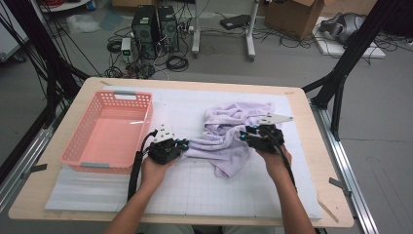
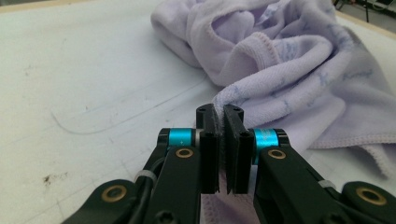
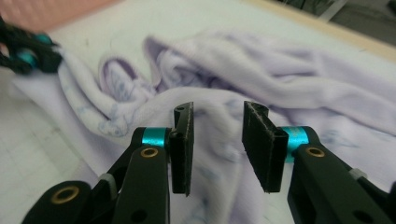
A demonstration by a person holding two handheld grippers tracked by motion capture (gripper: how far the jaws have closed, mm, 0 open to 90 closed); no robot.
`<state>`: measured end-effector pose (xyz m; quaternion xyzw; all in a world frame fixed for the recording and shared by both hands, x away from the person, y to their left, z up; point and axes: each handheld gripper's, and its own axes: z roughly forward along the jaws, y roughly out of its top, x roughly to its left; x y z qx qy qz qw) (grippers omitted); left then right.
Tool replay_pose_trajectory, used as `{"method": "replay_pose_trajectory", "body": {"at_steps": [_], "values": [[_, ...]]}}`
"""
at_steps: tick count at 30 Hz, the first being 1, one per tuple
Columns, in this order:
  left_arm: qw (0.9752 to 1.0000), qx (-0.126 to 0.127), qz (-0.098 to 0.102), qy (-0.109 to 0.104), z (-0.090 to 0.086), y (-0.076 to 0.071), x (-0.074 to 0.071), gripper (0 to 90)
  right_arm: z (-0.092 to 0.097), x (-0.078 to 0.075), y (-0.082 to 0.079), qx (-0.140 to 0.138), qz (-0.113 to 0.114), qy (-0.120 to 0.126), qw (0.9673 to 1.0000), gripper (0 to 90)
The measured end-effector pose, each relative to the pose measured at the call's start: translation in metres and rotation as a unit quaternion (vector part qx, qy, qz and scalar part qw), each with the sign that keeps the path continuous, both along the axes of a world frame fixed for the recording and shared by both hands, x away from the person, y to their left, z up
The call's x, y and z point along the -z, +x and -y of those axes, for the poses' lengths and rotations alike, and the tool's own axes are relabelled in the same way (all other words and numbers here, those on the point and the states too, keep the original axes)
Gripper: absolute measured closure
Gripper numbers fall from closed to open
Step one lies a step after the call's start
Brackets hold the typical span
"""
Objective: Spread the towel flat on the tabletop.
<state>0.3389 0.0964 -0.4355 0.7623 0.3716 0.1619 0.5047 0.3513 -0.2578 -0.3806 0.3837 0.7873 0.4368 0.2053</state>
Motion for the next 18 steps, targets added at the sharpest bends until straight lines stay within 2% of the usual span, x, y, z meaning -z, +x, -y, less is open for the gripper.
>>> {"method": "replay_pose_trajectory", "body": {"at_steps": [1, 2, 3, 4, 5, 7, 8, 9, 10, 11, 12, 15, 16, 17, 18], "values": [[1.0, 0.002, -0.001, 0.001, 0.0, 0.0, 0.0, 85.2, 0.009, 0.001, -0.005, 0.009, 0.0, -0.004, 1.0, 71.0], [1.0, 0.004, -0.002, 0.006, -0.001, 0.0, 0.0, 85.2, 0.009, 0.001, -0.005, 0.009, 0.0, -0.004, 1.0, 71.0], [0.9999, 0.007, -0.005, 0.006, -0.002, -0.001, 0.0, 85.1, 0.024, 0.012, -0.011, 0.025, -0.019, -0.031, 0.999, 80.8], [0.9999, 0.008, -0.006, 0.006, -0.003, -0.001, 0.0, 85.1, 0.03, 0.02, -0.014, 0.025, -0.04, -0.038, 0.9982, 84.1], [1.0, 0.007, -0.001, -0.007, -0.004, -0.004, 0.001, 85.1, 0.035, 0.029, -0.016, 0.023, -0.052, -0.042, 0.9975, 86.0], [0.9999, 0.013, -0.007, -0.005, -0.004, -0.005, 0.001, 85.1, 0.037, 0.044, -0.021, 0.024, -0.076, -0.033, 0.9962, 86.5], [0.9999, 0.016, -0.002, -0.003, -0.004, -0.009, 0.003, 85.1, 0.036, 0.051, -0.023, 0.022, -0.086, -0.027, 0.9957, 85.8], [0.9999, 0.016, -0.002, -0.003, -0.004, -0.009, 0.003, 85.1, 0.036, 0.051, -0.023, 0.022, -0.086, -0.027, 0.9957, 85.8], [0.9998, 0.018, -0.005, -0.004, -0.005, -0.01, 0.004, 85.1, 0.032, 0.057, -0.023, 0.02, -0.094, -0.024, 0.9951, 83.2], [0.9998, 0.02, -0.005, -0.003, -0.005, -0.012, 0.005, 85.1, 0.022, 0.065, -0.021, 0.018, -0.099, -0.012, 0.9948, 74.9], [0.9998, 0.02, -0.004, -0.001, -0.006, -0.013, 0.005, 85.1, 0.022, 0.065, -0.021, 0.018, -0.099, -0.012, 0.9948, 74.9], [0.9997, 0.025, -0.005, -0.001, -0.008, -0.017, 0.006, 85.1, 0.005, 0.067, -0.014, 0.022, -0.094, 0.008, 0.9953, 63.5], [0.9996, 0.028, -0.005, -0.001, -0.009, -0.017, 0.007, 85.1, -0.001, 0.067, -0.011, 0.021, -0.089, 0.01, 0.9957, 60.1], [0.9996, 0.028, -0.006, -0.001, -0.009, -0.018, 0.007, 85.1, -0.016, 0.067, -0.006, 0.021, -0.086, -0.001, 0.9961, 56.2], [0.9996, 0.029, -0.006, -0.002, -0.01, -0.019, 0.008, 85.1, -0.016, 0.067, -0.006, 0.021, -0.086, -0.001, 0.9961, 56.2]]}}
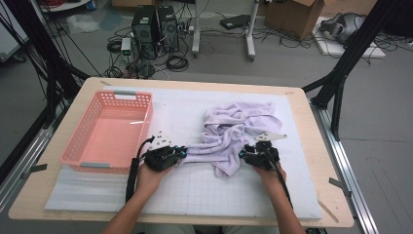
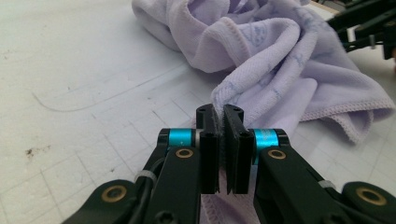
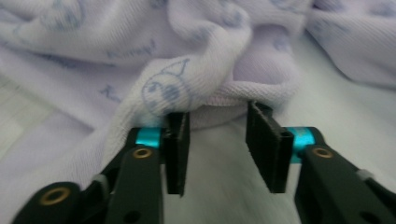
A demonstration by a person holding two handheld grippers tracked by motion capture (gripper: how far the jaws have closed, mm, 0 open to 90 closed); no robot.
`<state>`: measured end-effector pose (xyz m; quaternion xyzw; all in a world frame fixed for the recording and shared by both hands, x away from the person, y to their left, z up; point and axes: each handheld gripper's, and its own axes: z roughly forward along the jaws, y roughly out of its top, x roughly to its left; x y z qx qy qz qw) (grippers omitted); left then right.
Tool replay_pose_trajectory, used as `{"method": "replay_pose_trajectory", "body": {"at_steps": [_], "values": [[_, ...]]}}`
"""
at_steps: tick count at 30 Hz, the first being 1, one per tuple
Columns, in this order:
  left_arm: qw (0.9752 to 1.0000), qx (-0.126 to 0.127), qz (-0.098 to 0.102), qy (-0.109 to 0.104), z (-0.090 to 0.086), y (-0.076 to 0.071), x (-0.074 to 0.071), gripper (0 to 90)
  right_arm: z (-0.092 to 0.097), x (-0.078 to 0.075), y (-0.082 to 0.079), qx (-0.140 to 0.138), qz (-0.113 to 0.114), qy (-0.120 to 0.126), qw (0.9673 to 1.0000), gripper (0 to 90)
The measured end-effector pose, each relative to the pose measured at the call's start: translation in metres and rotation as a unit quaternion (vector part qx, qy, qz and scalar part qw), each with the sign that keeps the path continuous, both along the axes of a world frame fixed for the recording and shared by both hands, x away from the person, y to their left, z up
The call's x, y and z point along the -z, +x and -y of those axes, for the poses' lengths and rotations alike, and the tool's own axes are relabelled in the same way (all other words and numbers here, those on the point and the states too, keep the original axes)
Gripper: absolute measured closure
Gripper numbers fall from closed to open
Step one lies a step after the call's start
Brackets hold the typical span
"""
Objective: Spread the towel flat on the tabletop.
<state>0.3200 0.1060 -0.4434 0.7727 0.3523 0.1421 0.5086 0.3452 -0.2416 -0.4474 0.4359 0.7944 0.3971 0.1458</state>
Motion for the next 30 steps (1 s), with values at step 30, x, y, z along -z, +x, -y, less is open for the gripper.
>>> {"method": "replay_pose_trajectory", "body": {"at_steps": [30], "values": [[0.999, 0.026, -0.017, -0.031, 0.003, -0.008, 0.0, 84.9, 0.073, -0.061, -0.031, 0.069, 0.072, -0.133, 0.9861, 85.6]]}}
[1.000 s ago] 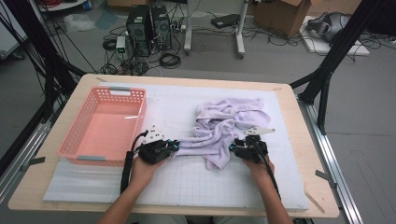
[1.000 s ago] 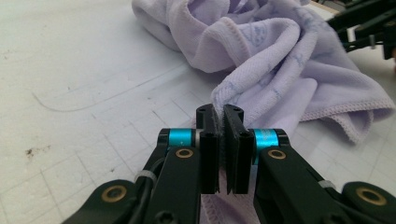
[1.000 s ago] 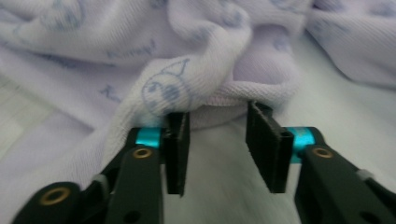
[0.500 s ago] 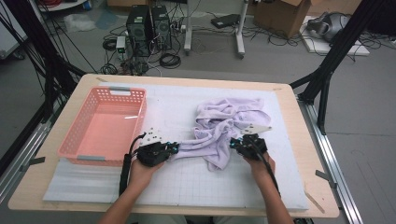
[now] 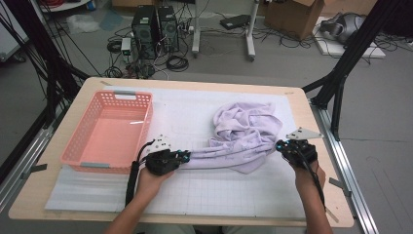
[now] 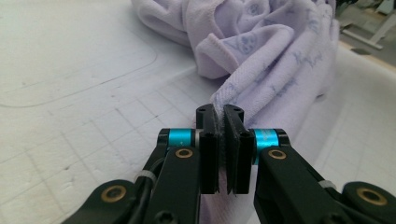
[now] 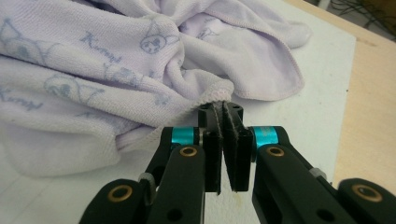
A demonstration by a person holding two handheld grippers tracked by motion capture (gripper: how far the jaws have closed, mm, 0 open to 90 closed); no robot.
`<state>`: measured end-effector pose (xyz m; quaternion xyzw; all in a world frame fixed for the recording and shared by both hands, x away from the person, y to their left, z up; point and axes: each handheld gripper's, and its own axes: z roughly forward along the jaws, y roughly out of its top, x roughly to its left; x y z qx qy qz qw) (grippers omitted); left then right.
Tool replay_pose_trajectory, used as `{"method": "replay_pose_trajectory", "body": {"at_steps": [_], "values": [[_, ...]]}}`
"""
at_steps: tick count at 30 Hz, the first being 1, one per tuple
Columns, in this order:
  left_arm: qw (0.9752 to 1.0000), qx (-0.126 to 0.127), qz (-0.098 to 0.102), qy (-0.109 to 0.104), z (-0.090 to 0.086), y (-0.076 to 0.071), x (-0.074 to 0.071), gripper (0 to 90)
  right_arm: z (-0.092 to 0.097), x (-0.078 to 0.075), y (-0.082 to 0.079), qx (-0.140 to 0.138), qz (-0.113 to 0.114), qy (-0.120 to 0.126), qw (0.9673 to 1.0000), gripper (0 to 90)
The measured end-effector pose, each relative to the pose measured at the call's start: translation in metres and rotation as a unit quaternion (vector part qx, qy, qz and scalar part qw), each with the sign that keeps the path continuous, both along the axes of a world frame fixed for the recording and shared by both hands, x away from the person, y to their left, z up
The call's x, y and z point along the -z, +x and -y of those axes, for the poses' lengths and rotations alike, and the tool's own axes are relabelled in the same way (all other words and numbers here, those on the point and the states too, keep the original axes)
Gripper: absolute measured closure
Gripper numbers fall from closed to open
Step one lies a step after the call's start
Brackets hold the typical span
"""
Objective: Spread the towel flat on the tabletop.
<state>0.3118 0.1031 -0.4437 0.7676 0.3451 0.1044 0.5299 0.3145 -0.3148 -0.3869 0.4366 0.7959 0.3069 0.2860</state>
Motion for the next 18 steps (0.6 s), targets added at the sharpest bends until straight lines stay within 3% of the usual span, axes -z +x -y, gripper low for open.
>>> {"method": "replay_pose_trajectory", "body": {"at_steps": [2, 3, 4, 6, 9, 10, 11, 15, 18], "values": [[1.0, -0.001, -0.002, 0.005, -0.001, 0.0, 0.0, 79.8, -0.004, 0.003, 0.003, -0.004, -0.004, 0.003, 1.0, 84.5], [1.0, -0.005, -0.002, 0.004, -0.001, 0.0, -0.001, 68.5, -0.008, 0.008, 0.008, -0.006, -0.014, 0.008, 0.9999, 77.7], [0.9999, -0.01, -0.007, -0.002, 0.0, 0.0, -0.001, 58.5, -0.008, 0.009, 0.008, -0.001, -0.008, 0.014, 0.9999, 74.2], [0.9999, -0.008, -0.01, -0.008, 0.001, 0.001, -0.004, 48.9, -0.006, 0.009, 0.006, 0.001, -0.005, 0.023, 0.9997, 73.1], [0.9999, -0.001, -0.001, -0.014, 0.007, 0.002, -0.008, 46.0, 0.004, 0.005, -0.002, 0.011, 0.012, 0.034, 0.9993, 68.3], [0.9999, 0.003, -0.003, -0.012, 0.009, 0.004, -0.01, 44.6, 0.013, 0.002, -0.01, 0.015, 0.015, 0.063, 0.9978, 68.2], [0.9999, 0.006, -0.003, -0.008, 0.012, 0.005, -0.011, 44.6, 0.016, 0.002, -0.013, 0.013, 0.015, 0.073, 0.9972, 68.0], [0.9998, 0.016, -0.005, -0.006, 0.029, 0.016, -0.014, 44.6, 0.017, 0.01, -0.023, 0.003, 0.007, 0.069, 0.9976, 64.9], [0.9994, 0.028, -0.016, 0.009, 0.046, 0.029, -0.016, 44.6, 0.018, 0.016, -0.027, -0.002, 0.005, 0.079, 0.9969, 63.3]]}}
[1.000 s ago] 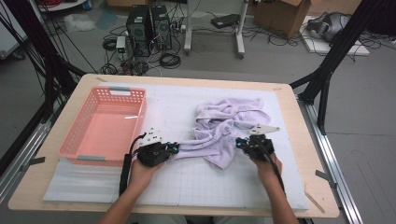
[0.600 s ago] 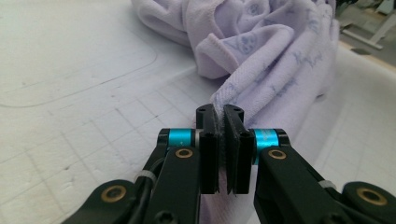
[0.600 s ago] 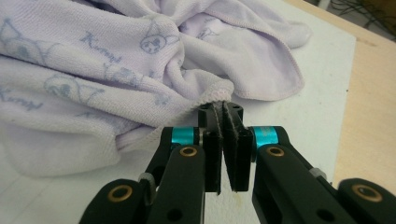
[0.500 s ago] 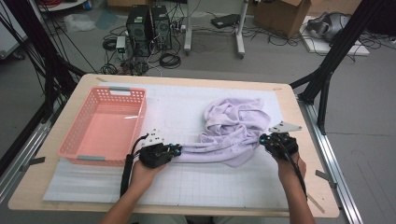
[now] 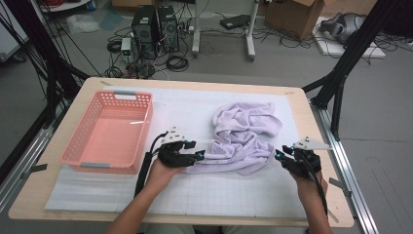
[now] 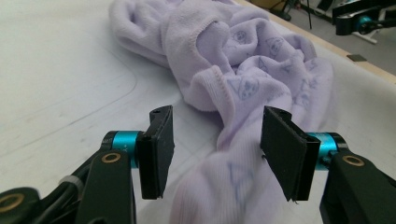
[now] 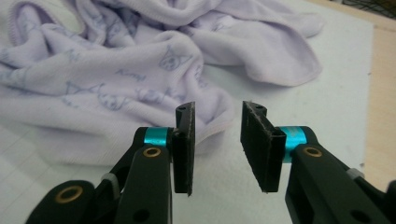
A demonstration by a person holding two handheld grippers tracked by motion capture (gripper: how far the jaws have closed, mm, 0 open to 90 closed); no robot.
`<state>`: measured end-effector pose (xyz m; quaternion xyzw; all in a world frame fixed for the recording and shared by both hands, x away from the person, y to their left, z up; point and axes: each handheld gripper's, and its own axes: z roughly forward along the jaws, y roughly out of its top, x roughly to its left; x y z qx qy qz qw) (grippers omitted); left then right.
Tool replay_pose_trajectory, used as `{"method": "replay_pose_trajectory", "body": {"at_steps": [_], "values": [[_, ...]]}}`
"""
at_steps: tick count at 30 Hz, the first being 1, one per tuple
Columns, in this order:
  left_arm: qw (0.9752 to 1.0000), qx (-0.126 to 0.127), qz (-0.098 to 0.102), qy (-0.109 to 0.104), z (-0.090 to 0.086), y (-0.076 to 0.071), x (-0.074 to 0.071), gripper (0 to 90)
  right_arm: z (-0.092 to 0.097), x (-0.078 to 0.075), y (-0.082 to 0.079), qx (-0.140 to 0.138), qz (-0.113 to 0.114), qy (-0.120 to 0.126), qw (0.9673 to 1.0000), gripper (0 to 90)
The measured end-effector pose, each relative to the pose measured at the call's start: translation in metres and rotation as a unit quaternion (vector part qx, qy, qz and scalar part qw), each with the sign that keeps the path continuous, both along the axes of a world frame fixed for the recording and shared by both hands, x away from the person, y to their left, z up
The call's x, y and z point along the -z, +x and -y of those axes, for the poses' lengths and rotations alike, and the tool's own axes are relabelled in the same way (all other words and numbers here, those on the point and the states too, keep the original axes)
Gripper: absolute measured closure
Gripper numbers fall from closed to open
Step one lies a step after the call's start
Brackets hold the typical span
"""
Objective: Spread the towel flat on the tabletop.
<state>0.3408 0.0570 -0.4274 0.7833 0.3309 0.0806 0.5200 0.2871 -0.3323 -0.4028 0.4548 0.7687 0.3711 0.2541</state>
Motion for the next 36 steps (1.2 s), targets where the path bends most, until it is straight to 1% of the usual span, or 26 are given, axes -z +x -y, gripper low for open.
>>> {"method": "replay_pose_trajectory", "body": {"at_steps": [1, 3, 4, 6, 7, 8, 9, 10, 11, 12, 14, 16, 19, 21, 23, 24, 25, 26, 27, 29, 30, 31, 32, 33, 35, 36], "values": [[1.0, 0.004, -0.002, 0.004, 0.006, 0.004, 0.0, 44.3, 0.001, 0.006, -0.003, -0.012, -0.005, 0.012, 0.9998, 59.3], [0.9997, 0.01, -0.012, 0.018, 0.02, 0.013, 0.001, 43.7, 0.001, 0.009, -0.004, -0.017, -0.006, 0.012, 0.9998, 57.2], [0.9995, 0.014, -0.015, 0.026, 0.027, 0.017, 0.002, 43.4, 0.001, 0.012, -0.006, -0.025, -0.005, 0.021, 0.9995, 53.4], [0.9984, 0.025, -0.019, 0.048, 0.041, 0.022, 0.004, 43.6, 0.001, 0.014, -0.006, -0.026, -0.003, 0.022, 0.9994, 51.4], [0.9972, 0.03, -0.022, 0.065, 0.052, 0.026, 0.008, 46.2, 0.002, 0.016, -0.005, -0.024, -0.002, 0.028, 0.9993, 50.2], [0.9972, 0.03, -0.022, 0.065, 0.052, 0.026, 0.008, 50.8, 0.002, 0.016, -0.005, -0.024, -0.002, 0.028, 0.9993, 50.2], [0.9969, 0.028, -0.024, 0.07, 0.055, 0.027, 0.011, 50.8, 0.003, 0.017, -0.005, -0.025, -0.002, 0.03, 0.9993, 49.8], [0.9966, 0.031, -0.028, 0.071, 0.056, 0.028, 0.014, 57.5, 0.004, 0.018, -0.005, -0.025, -0.003, 0.032, 0.9992, 49.6], [0.9961, 0.039, -0.028, 0.074, 0.057, 0.029, 0.016, 73.8, 0.005, 0.02, -0.005, -0.024, -0.007, 0.032, 0.9992, 48.6], [0.9957, 0.045, -0.026, 0.076, 0.056, 0.029, 0.018, 73.8, 0.005, 0.02, -0.005, -0.024, -0.007, 0.032, 0.9992, 48.6], [0.9964, 0.05, -0.027, 0.062, 0.052, 0.031, 0.018, 78.1, 0.006, 0.021, -0.005, -0.026, -0.01, 0.038, 0.9989, 47.8], [0.998, 0.045, -0.025, 0.037, 0.046, 0.032, 0.015, 78.8, 0.007, 0.021, -0.005, -0.027, -0.011, 0.043, 0.9986, 47.3], [0.9995, 0.023, -0.019, -0.004, 0.035, 0.034, 0.011, 79.0, 0.006, 0.022, -0.004, -0.032, -0.012, 0.059, 0.9977, 45.0], [0.9999, 0.002, -0.007, -0.011, 0.024, 0.036, 0.007, 79.0, 0.006, 0.022, -0.004, -0.032, -0.012, 0.059, 0.9976, 44.9], [0.9994, -0.026, -0.001, -0.023, 0.011, 0.037, 0.005, 79.1, 0.006, 0.024, -0.004, -0.031, -0.01, 0.065, 0.9974, 45.0], [0.9985, -0.045, 0.001, -0.032, 0.003, 0.038, 0.005, 79.1, 0.007, 0.026, -0.003, -0.03, -0.011, 0.072, 0.9969, 45.2], [0.9972, -0.065, 0.001, -0.038, -0.005, 0.038, 0.005, 79.4, 0.007, 0.03, -0.002, -0.02, -0.02, 0.074, 0.9968, 45.7], [0.9951, -0.088, 0.003, -0.043, -0.014, 0.039, 0.006, 79.4, 0.007, 0.03, -0.002, -0.02, -0.02, 0.074, 0.9968, 45.7], [0.993, -0.109, 0.006, -0.045, -0.023, 0.039, 0.007, 80.3, 0.008, 0.032, -0.001, -0.019, -0.024, 0.074, 0.9968, 47.8], [0.9892, -0.141, 0.005, -0.039, -0.036, 0.04, 0.011, 79.4, 0.007, 0.032, 0.0, -0.017, -0.021, 0.077, 0.9966, 50.5], [0.9887, -0.145, 0.001, -0.037, -0.041, 0.04, 0.013, 79.4, 0.007, 0.032, 0.0, -0.017, -0.021, 0.077, 0.9966, 50.5], [0.9888, -0.146, -0.002, -0.032, -0.043, 0.039, 0.014, 77.1, 0.005, 0.032, 0.001, -0.017, -0.022, 0.081, 0.9963, 52.2], [0.9886, -0.148, -0.002, -0.027, -0.044, 0.038, 0.015, 71.6, 0.004, 0.032, 0.002, -0.02, -0.019, 0.081, 0.9963, 54.0], [0.9892, -0.144, -0.001, -0.028, -0.045, 0.036, 0.015, 64.4, 0.001, 0.033, 0.002, -0.021, -0.022, 0.081, 0.9962, 56.7], [0.9908, -0.132, 0.002, -0.029, -0.045, 0.031, 0.013, 54.4, -0.005, 0.034, 0.005, -0.024, -0.025, 0.072, 0.9968, 62.6], [0.9914, -0.128, 0.006, -0.027, -0.045, 0.027, 0.012, 54.4, -0.007, 0.035, 0.005, -0.018, -0.029, 0.068, 0.9971, 65.1]]}}
